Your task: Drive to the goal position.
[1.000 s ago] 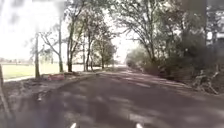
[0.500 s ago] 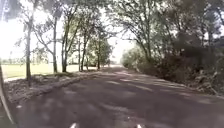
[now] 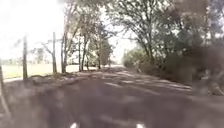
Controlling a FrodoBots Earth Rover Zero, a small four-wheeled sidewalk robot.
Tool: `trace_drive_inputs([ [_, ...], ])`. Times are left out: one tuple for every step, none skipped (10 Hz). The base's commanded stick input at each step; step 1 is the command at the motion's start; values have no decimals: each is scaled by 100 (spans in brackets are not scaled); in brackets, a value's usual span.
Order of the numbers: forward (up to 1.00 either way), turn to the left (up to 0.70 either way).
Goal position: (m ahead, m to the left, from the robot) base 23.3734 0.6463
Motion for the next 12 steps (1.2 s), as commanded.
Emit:
trace_drive_inputs([
  [68, 0],
  [68, 0],
  [68, 0],
  [68, 0],
  [68, 0],
  [68, 0],
  [68, 0],
  [68, 0],
  [68, 0],
  [68, 0],
  [68, 0],
  [68, 0],
])
